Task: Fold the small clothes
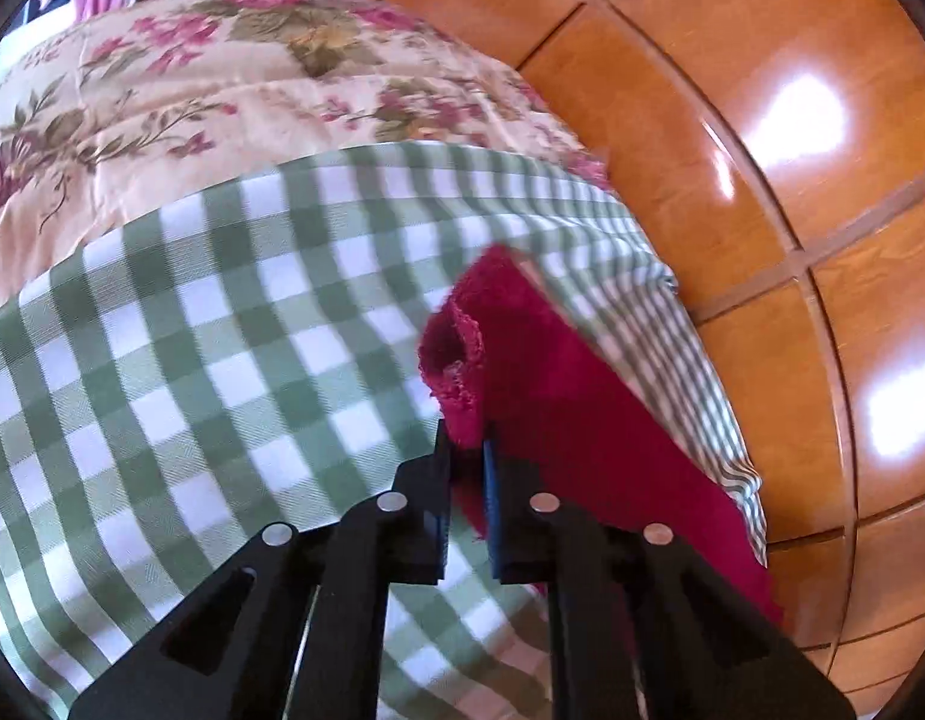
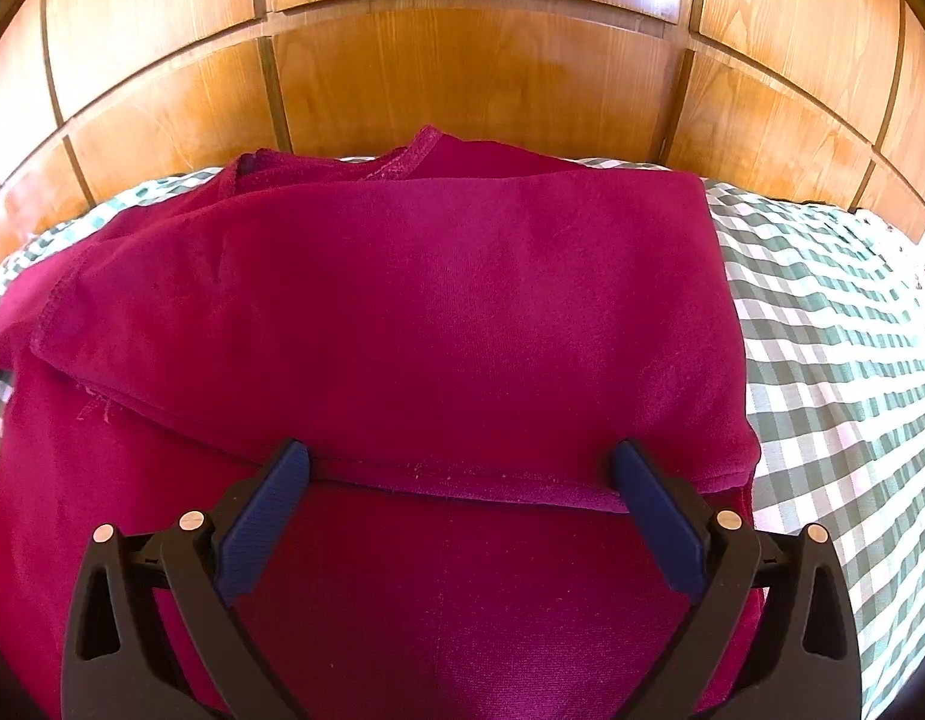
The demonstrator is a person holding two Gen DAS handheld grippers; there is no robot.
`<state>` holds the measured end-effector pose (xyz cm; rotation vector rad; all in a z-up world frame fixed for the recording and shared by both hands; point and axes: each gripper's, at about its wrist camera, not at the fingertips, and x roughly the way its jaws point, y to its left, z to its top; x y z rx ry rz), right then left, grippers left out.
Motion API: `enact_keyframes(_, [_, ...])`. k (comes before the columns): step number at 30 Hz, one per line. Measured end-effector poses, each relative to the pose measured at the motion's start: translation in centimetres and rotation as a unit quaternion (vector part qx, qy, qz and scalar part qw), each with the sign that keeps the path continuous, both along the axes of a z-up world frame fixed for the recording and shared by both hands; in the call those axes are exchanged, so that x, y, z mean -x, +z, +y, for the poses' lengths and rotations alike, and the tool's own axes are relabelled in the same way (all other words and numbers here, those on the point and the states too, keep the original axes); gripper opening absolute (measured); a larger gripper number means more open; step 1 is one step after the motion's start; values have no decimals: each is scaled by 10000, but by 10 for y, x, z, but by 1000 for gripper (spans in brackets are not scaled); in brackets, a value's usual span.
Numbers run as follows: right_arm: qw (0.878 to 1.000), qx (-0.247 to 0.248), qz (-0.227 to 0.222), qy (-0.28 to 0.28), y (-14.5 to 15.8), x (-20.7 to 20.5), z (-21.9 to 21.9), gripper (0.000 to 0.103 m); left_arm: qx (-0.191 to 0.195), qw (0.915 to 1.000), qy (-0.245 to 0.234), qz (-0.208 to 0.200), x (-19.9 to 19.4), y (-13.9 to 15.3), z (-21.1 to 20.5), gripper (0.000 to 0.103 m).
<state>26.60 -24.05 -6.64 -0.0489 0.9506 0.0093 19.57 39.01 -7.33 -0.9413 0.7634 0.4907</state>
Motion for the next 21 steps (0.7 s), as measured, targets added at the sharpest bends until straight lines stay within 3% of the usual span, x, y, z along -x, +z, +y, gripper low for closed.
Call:
enact_keyframes(4, [10000,1,-7,0,0,0,0,100,-142,9955,-666,-652,-8,37,-41,7])
enact_keyframes(7, [10000,-2,-6,5,0,0,-1,100,-352,9835,-1360,-1139,-14,68,-92,7])
enact_keyframes(10, [10000,-12,-9,6,0,0,-1,100,-567,9625,-2224,-1447,-28,88,-165,7])
enact_keyframes(14, [10000,-45,-18,5,0,0,-2,100,-864,9337,-3181,-1399,-44,85,-255,7])
enact_keyframes(17, [10000,-75,-25,1,1,0,-2,100,-843,9188,-3682,-1144,-52,65,-305,8])
enact_keyframes(18, [10000,-83,-27,-4,1,0,-2,100,-910,9142,-3810,-1042,-55,58,-317,11])
enact_keyframes(21, [9999,-113,-23,-18,1,0,-2,100,-990,9069,-4023,-764,-51,42,-341,35])
